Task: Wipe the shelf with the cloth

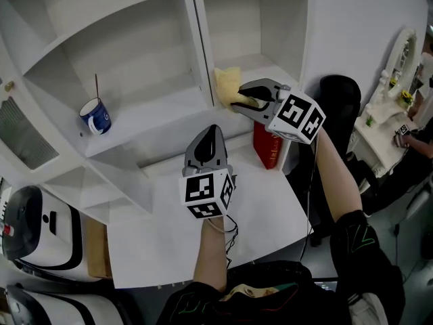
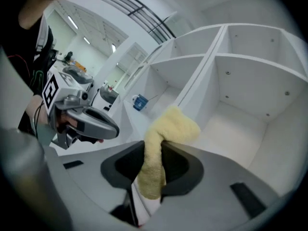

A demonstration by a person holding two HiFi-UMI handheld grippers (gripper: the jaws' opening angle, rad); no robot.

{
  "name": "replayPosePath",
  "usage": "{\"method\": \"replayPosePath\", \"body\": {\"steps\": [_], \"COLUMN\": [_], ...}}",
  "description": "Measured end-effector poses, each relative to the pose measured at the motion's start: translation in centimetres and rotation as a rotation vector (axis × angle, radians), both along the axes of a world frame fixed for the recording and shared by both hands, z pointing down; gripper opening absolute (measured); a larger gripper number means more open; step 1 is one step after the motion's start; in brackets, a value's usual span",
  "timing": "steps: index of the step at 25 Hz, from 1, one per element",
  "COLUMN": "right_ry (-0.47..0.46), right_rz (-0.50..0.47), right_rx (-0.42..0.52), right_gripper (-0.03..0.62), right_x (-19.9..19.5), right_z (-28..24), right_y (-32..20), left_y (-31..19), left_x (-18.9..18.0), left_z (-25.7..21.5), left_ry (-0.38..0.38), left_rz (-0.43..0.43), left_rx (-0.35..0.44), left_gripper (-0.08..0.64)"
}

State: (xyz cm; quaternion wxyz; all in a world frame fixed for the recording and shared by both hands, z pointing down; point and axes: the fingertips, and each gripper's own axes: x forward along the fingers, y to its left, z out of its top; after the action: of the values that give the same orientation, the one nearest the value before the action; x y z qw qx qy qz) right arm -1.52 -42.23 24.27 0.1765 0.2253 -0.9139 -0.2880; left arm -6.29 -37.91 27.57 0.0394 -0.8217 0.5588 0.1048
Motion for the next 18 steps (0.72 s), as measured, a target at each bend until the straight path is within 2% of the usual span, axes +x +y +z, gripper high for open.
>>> {"method": "replayPosePath", "body": {"steps": [3,7,15,18], "right_ry": [-0.152,-0.329,-0.584,-0.685], "right_rz": [-0.021,0.020,0.120,0.150], "right_rx": [-0.031,-0.104,-0.211,-0.246], "right_gripper": [0.109,0.109,0.109,0.109], "right_x": [0.9,2.7,7.1,9.1], "right_z": [-0.1,0.6,3.8,4.6], "right_y": [1.3,2.1,4.5,5.7], "left_y": [0.3,0.6,2.6,3.3], "left_x": [-0.2,-0.4,1.6,2.7], "left_z": [0.4,1.1,3.5,4.7], "left_ry": [-0.003,-0.006,0.015,-0.002], "left_rz": [-0.009,-0.012,0.081,0.078], "left_rx": [-0.006,-0.021,-0.018,-0.019], "left_gripper": [0.000,0.001,0.000,0.000]}}
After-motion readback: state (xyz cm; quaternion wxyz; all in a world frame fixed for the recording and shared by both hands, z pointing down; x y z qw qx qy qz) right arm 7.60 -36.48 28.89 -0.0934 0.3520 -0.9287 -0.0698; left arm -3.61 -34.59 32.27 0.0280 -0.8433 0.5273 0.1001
